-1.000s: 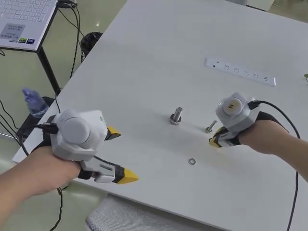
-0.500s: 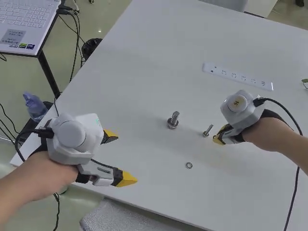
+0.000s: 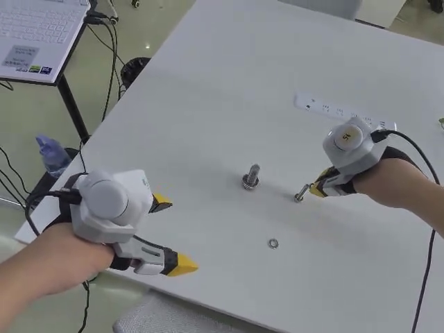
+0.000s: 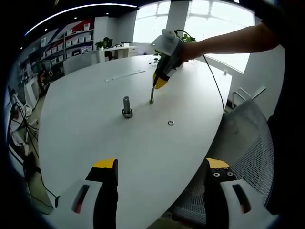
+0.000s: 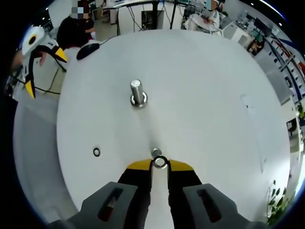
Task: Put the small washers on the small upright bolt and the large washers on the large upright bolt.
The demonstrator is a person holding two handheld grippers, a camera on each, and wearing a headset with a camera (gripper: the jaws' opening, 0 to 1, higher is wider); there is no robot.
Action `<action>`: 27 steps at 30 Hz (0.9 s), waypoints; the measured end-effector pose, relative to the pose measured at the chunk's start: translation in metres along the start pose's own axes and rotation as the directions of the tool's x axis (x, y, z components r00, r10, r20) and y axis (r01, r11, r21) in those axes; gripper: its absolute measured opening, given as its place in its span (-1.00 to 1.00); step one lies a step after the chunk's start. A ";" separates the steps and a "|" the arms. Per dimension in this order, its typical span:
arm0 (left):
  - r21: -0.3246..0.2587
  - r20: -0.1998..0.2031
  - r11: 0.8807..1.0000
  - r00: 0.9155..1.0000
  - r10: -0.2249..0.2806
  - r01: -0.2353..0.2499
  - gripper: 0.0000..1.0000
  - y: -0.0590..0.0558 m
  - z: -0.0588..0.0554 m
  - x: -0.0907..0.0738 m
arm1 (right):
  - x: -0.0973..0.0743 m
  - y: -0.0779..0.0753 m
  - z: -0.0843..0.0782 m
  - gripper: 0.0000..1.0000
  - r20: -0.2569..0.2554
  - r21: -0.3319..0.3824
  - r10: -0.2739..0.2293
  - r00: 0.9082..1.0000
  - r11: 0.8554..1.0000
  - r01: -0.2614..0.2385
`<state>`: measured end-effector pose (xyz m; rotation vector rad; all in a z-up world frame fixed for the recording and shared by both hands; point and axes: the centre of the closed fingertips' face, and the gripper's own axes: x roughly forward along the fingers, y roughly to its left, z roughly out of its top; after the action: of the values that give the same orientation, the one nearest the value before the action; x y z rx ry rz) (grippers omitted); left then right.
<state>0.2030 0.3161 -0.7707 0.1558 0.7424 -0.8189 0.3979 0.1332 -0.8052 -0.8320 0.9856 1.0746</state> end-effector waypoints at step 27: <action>-0.010 -0.013 1.000 1.000 -0.010 0.010 0.44 0.005 -0.005 0.003 | 0.014 0.002 0.001 -0.75 -0.038 -0.020 0.022 0.999 1.000 -0.022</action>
<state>0.2047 0.3195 -0.7775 0.1488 0.7605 -0.8246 0.3981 0.1389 -0.8180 -0.8626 1.0194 1.0926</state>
